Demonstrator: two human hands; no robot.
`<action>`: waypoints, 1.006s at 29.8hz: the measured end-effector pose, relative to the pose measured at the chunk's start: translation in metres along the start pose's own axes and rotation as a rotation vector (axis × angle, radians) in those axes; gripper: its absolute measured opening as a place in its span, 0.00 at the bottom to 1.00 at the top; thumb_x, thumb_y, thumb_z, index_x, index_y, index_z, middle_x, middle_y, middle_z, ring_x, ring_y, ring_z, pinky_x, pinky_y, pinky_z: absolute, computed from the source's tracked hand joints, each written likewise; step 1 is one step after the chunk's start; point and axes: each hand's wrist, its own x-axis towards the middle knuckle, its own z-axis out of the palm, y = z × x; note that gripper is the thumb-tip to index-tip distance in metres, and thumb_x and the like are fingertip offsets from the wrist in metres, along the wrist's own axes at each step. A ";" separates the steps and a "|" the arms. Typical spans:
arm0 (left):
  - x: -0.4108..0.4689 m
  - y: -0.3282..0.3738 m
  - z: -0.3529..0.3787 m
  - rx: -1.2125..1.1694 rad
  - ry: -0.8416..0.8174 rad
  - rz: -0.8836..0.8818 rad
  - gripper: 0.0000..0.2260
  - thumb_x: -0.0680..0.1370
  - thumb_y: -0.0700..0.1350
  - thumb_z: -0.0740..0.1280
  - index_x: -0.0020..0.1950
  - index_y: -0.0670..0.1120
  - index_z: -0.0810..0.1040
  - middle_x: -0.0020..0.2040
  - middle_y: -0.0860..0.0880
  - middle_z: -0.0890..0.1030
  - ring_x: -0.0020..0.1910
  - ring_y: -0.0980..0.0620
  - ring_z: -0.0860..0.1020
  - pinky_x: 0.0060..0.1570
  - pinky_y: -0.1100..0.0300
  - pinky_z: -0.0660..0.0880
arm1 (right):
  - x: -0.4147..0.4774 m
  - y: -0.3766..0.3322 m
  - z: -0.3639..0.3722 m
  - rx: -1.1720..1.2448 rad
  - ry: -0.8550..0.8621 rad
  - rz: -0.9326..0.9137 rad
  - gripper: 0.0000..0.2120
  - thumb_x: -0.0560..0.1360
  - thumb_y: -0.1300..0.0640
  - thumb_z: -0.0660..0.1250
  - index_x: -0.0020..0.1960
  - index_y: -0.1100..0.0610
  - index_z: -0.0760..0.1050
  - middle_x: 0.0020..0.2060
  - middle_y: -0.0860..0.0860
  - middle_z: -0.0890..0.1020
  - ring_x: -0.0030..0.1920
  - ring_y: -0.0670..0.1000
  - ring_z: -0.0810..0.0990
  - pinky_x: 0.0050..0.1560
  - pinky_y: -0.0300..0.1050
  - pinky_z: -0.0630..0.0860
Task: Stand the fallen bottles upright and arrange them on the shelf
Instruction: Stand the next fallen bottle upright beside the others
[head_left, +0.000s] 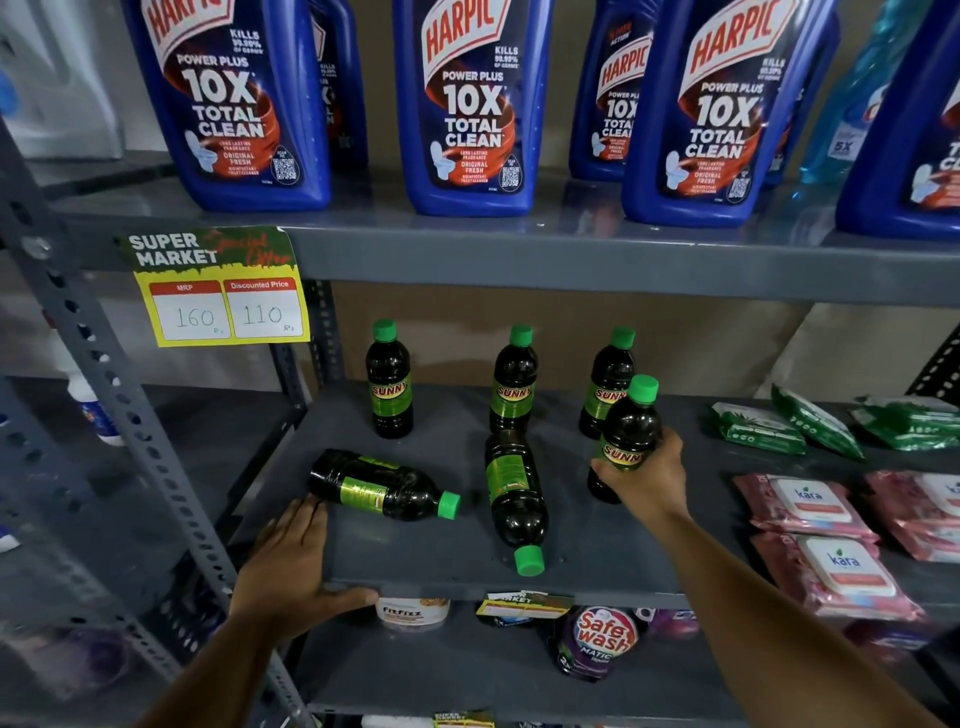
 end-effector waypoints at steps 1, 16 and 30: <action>0.000 0.000 0.000 0.001 0.001 -0.001 0.64 0.57 0.86 0.52 0.79 0.42 0.50 0.80 0.44 0.53 0.79 0.47 0.51 0.76 0.49 0.51 | 0.000 0.001 0.000 -0.010 -0.010 0.018 0.37 0.59 0.53 0.79 0.60 0.51 0.61 0.49 0.47 0.76 0.46 0.47 0.77 0.36 0.34 0.68; 0.000 0.001 0.000 0.006 0.019 -0.012 0.65 0.56 0.87 0.52 0.79 0.43 0.51 0.80 0.45 0.54 0.79 0.47 0.51 0.77 0.48 0.53 | -0.024 -0.004 -0.012 -0.029 -0.010 -0.103 0.40 0.60 0.53 0.78 0.65 0.50 0.60 0.60 0.49 0.74 0.63 0.56 0.72 0.54 0.46 0.74; 0.002 -0.002 0.004 -0.012 0.001 0.003 0.66 0.56 0.87 0.52 0.80 0.43 0.48 0.81 0.45 0.53 0.79 0.47 0.50 0.77 0.48 0.51 | -0.134 -0.041 0.043 -0.408 -0.325 -0.340 0.22 0.68 0.57 0.73 0.58 0.48 0.70 0.58 0.53 0.65 0.45 0.56 0.79 0.49 0.44 0.77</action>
